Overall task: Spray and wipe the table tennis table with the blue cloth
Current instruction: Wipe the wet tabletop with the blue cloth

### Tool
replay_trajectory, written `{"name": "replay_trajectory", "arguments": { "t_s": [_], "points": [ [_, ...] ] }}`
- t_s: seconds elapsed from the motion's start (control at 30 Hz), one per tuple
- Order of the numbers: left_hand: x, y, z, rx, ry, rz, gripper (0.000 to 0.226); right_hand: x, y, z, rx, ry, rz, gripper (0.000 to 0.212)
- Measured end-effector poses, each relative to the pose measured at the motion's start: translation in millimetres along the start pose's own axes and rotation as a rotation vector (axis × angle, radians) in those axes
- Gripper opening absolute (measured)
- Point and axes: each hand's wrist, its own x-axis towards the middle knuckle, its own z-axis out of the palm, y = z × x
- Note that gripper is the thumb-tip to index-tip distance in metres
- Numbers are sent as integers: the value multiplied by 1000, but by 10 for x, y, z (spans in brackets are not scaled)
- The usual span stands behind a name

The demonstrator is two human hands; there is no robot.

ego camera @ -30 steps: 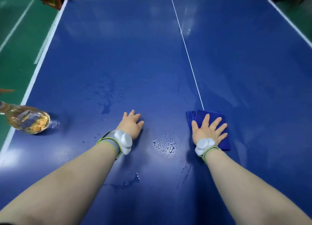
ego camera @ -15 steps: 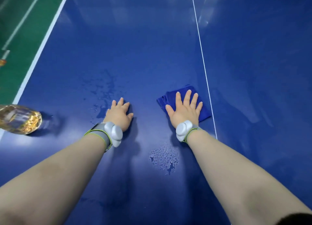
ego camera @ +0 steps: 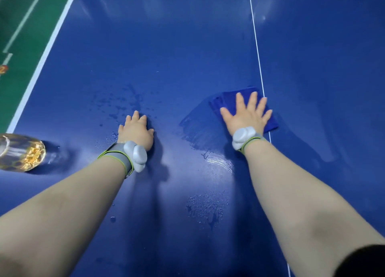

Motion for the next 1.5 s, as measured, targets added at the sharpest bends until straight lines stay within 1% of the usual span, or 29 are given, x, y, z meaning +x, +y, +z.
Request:
{"name": "replay_trajectory", "arguments": {
  "t_s": [0.07,0.13,0.2,0.3,0.37,0.47,0.57,0.63,0.7,0.77,0.83,0.9,0.93,1.03,1.1,1.13,1.17,1.23,1.3,1.37,1.43,1.5],
  "points": [
    [24,-23,-9,27,-4,5,31,141,152,-52,21,15,139,79],
    [47,-68,-16,58,-1,7,39,228,174,-61,9,12,216,78],
    [73,-122,-34,42,-8,-15,52,278,103,-45,-18,14,243,77],
    [109,-206,-36,40,-14,17,60,344,-93,-15,-27,16,223,76],
    [138,-268,-37,-6,-38,15,63,361,-283,17,-29,16,152,75],
    [191,-357,-23,-57,-58,19,67,309,-703,122,-42,10,-18,75],
    [209,-320,-20,-4,-101,43,69,87,-1219,274,-73,-24,-241,74],
    [187,-268,-27,33,-117,54,69,-126,-1546,375,-92,-74,-434,72],
    [157,-276,-14,28,-77,58,63,-275,-1745,437,-114,-141,-605,66],
    [150,-311,15,31,-29,86,58,-267,-1750,437,-109,-174,-663,63],
    [171,-333,24,49,-45,103,61,-173,-1626,394,-77,-162,-633,64],
    [204,-332,15,35,-59,80,64,-31,-1448,332,-50,-117,-521,66],
    [212,-332,-1,16,-42,81,61,47,-1338,295,-46,-93,-445,67],
    [200,-346,-57,-12,121,100,42,291,-872,157,-31,-14,-185,69],
    [206,-362,-93,59,183,90,26,427,-509,69,0,25,21,70],
    [200,-357,-120,112,167,73,22,473,-355,29,17,39,125,71],
    [193,-347,-134,163,134,51,24,505,-246,2,32,48,215,71],
    [177,-333,-145,219,73,18,36,543,-173,-25,32,42,315,71],
    [149,-325,-159,224,56,-2,45,560,-216,-36,-2,25,327,70],
    [142,-327,-186,228,45,-17,48,593,-314,-25,-22,13,308,70],
    [139,-331,-195,255,34,-27,52,614,-446,-2,-49,6,242,70],
    [135,-322,-192,278,24,-25,54,599,-662,41,-54,8,128,70]
  ]
}}
